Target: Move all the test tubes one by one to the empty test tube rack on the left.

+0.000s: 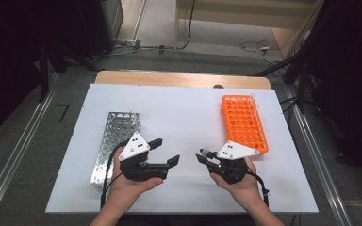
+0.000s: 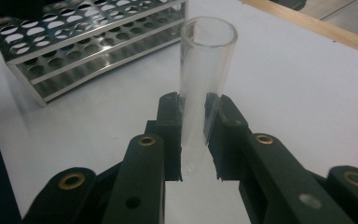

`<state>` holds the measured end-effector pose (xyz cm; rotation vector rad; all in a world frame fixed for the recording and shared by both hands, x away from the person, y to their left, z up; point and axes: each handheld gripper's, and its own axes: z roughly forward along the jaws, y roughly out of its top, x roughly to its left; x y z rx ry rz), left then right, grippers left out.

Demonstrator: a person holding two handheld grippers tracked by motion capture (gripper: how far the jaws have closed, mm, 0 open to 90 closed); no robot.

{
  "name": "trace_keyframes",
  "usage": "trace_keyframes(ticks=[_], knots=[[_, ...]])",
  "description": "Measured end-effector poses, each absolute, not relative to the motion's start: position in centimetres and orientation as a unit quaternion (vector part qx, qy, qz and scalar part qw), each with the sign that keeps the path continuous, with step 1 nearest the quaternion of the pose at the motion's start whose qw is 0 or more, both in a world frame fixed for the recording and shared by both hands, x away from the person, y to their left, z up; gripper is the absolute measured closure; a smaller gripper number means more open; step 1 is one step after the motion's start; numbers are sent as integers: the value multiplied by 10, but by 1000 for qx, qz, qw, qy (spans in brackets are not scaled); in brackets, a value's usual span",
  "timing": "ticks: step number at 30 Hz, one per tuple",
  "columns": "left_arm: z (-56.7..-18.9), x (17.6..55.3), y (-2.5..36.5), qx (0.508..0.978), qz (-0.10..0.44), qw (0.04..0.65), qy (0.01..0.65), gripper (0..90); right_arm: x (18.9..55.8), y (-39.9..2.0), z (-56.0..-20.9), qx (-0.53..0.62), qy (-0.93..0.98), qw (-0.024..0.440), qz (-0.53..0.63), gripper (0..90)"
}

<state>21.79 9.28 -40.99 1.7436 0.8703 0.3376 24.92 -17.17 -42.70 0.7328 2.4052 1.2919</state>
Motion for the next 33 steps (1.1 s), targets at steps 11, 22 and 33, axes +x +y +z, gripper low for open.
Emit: trace_keyframes(ticks=[11,22,33], knots=[[-412,213,70,762,117,549,323,481,236,-145,-434,218,861,163,429,736],[-417,213,56,779,120,529,314,674,231,-136,-435,199,869,151,427,736],[-418,214,54,781,120,528,310,739,230,-136,-433,199,870,143,429,735]])
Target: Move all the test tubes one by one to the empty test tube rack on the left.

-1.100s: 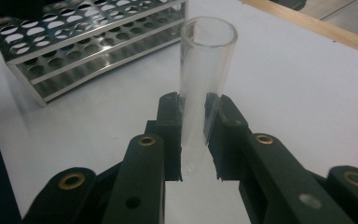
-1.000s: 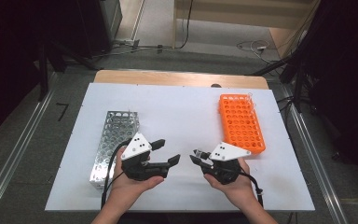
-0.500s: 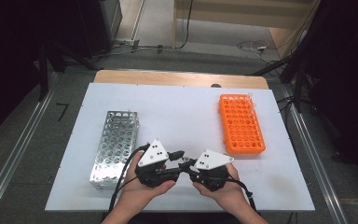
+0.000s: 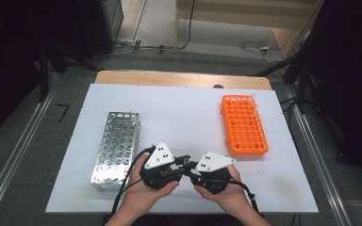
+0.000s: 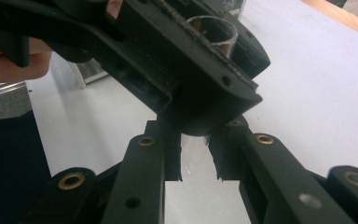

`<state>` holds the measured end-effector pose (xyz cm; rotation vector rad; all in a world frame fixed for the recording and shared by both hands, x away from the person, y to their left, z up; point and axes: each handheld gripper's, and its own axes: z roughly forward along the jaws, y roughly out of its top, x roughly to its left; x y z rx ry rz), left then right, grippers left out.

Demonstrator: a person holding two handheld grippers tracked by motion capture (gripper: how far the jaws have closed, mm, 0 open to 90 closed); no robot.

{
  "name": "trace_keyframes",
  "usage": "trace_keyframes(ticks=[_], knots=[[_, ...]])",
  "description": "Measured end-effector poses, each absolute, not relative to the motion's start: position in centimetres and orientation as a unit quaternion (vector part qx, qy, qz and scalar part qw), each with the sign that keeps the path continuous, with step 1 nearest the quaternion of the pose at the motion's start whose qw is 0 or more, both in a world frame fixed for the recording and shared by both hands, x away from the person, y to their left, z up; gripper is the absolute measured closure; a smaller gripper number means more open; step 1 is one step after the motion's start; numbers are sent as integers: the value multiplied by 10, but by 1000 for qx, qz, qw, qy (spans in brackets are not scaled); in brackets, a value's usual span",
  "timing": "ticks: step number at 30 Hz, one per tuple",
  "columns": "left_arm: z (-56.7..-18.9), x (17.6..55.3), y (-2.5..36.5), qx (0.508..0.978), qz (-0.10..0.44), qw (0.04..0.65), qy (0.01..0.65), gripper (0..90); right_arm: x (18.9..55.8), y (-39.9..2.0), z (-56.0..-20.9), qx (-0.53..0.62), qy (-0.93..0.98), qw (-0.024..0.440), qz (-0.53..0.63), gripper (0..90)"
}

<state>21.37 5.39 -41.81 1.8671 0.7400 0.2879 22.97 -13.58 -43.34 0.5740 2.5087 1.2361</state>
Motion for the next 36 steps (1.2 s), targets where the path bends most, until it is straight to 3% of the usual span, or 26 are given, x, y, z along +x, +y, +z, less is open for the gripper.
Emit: trace_keyframes(ticks=[13,18,23,28,32,36], knots=[[-418,215,56,779,129,529,312,755,230,-136,-434,202,866,144,434,714],[-415,216,61,775,131,531,317,756,231,-138,-434,204,864,134,440,563],[-410,219,67,769,140,535,320,756,234,-144,-431,216,856,124,454,310],[-405,225,76,760,152,539,330,756,239,-152,-427,224,847,113,469,138],[-401,231,86,755,166,536,339,756,245,-161,-425,232,840,96,481,34],[-396,239,99,747,178,537,349,756,250,-171,-424,237,833,95,491,0]])
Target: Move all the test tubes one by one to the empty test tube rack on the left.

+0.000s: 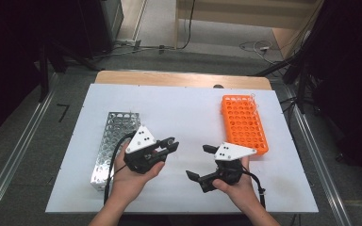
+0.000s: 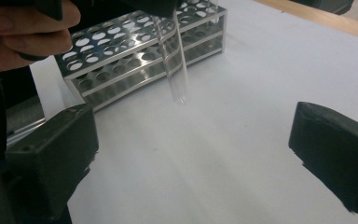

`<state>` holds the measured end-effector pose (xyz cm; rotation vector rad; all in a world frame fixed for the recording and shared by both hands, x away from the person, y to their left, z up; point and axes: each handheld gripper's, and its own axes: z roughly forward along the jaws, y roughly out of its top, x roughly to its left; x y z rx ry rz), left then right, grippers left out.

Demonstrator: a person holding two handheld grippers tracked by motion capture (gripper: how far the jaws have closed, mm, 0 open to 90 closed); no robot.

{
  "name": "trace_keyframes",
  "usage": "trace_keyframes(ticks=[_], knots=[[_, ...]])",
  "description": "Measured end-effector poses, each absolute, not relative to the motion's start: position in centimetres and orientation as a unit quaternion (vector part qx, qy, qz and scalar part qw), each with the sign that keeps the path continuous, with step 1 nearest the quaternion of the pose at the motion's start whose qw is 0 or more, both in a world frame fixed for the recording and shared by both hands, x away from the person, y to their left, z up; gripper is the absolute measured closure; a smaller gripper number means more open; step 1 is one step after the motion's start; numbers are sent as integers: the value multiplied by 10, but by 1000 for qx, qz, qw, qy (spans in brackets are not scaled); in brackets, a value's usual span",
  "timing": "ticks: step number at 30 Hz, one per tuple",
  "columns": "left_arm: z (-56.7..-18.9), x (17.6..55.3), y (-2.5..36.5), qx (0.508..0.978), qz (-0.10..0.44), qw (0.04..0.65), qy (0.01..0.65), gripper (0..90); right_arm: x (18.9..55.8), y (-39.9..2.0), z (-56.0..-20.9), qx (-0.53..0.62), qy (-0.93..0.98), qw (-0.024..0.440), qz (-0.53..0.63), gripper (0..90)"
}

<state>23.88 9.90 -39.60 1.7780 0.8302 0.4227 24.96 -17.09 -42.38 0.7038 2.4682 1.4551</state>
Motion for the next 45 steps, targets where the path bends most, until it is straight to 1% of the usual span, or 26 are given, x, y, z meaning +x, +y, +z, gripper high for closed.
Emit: trace_keyframes(ticks=[13,23,32,39,45], knots=[[-382,260,150,713,218,538,394,756,259,-196,-422,265,822,110,492,0],[-384,279,182,691,238,530,429,756,262,-200,-424,270,822,115,489,0],[-393,299,192,683,262,514,447,756,263,-204,-425,273,821,116,488,0],[-400,308,194,676,281,501,462,757,265,-212,-425,282,816,119,491,0],[-407,310,197,677,302,477,472,757,267,-219,-423,288,811,123,494,0]])
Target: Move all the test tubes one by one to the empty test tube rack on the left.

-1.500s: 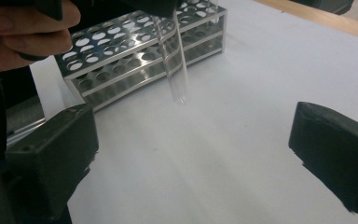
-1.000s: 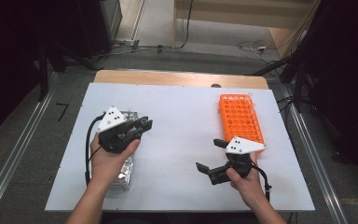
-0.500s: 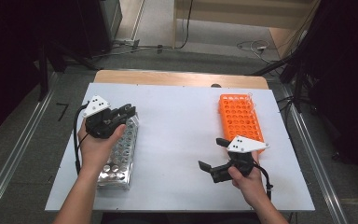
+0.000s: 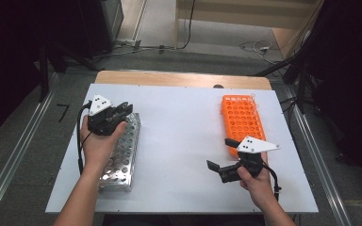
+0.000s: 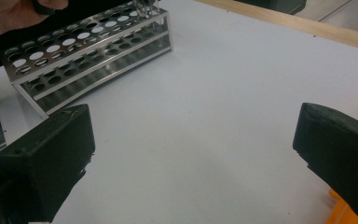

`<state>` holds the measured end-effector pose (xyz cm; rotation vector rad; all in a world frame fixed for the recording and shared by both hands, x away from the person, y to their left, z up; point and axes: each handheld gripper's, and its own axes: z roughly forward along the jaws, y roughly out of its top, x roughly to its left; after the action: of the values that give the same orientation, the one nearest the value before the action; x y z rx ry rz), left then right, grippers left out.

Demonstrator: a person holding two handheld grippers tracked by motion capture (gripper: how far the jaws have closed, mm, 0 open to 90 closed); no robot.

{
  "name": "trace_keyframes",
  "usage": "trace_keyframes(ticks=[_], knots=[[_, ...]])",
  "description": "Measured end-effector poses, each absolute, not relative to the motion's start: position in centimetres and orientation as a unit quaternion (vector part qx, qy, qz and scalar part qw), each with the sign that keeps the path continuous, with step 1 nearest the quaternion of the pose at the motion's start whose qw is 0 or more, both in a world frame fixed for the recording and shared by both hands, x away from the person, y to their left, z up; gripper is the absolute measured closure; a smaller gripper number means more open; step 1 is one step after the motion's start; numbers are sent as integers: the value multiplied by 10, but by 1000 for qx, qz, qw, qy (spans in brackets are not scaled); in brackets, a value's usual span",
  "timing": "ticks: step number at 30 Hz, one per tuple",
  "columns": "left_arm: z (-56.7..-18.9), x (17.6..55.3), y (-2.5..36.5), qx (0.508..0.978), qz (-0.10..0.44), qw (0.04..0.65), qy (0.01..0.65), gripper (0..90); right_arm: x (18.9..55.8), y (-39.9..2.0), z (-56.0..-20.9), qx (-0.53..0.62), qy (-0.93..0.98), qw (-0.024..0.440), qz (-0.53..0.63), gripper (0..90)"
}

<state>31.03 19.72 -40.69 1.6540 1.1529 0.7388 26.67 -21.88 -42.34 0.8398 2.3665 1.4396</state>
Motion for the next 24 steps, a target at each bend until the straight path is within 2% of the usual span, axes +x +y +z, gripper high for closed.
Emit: trace_keyframes(ticks=[24], knots=[[-432,324,183,715,285,415,485,756,268,-222,-422,295,808,130,493,0]])
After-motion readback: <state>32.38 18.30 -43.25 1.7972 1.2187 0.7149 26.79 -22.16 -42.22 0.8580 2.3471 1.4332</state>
